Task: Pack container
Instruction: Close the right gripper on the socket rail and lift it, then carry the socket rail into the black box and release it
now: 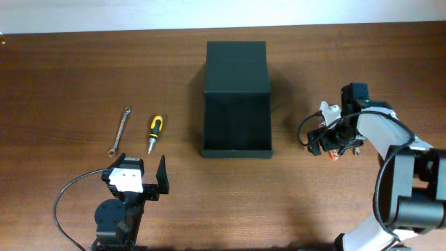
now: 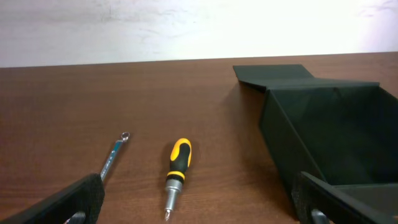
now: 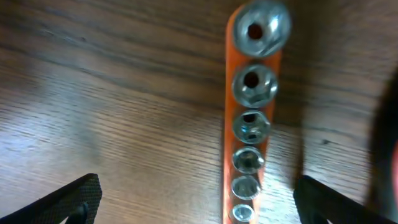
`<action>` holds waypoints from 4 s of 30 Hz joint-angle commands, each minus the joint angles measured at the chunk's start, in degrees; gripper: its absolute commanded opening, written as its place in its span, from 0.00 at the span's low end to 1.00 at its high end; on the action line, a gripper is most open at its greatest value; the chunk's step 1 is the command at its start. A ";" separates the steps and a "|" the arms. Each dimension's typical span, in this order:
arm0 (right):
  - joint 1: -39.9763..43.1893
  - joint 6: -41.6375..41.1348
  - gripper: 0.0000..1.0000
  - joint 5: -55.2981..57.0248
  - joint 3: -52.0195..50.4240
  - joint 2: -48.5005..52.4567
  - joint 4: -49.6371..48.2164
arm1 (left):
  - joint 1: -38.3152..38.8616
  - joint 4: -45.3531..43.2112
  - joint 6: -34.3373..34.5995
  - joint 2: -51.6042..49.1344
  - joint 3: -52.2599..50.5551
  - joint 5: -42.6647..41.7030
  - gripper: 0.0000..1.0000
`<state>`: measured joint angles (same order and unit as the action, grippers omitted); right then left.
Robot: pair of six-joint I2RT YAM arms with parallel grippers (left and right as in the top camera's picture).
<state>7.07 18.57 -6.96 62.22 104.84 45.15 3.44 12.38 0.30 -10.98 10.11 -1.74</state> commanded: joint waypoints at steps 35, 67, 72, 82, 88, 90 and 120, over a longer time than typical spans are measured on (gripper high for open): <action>-0.26 -4.09 0.20 7.39 -0.57 1.05 -1.05 | 0.15 -0.13 0.59 0.04 1.20 -0.07 0.99; -18.93 14.45 0.04 -7.41 44.13 0.94 34.49 | 0.15 -0.09 0.59 0.04 1.20 -0.07 0.99; -30.42 26.49 0.04 -4.55 43.82 1.42 34.36 | 0.15 -0.09 0.59 0.04 1.20 -0.09 0.99; -40.17 29.44 0.04 -2.89 43.82 7.85 29.27 | 0.15 -0.09 0.59 0.04 1.20 -0.31 0.99; -37.09 29.18 0.04 -2.93 43.82 14.36 26.97 | 0.15 -0.07 0.59 0.04 1.20 -1.11 0.99; -35.63 29.18 0.04 -2.93 43.82 15.61 26.80 | 0.15 -0.07 0.59 0.04 1.20 -1.11 0.99; -31.41 23.71 0.99 -4.46 43.74 22.86 28.17 | 0.15 -0.09 0.59 0.04 1.20 -1.09 0.99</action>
<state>-24.10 45.34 -11.44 105.01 128.01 72.86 3.44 12.49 0.30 -11.05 10.11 -2.02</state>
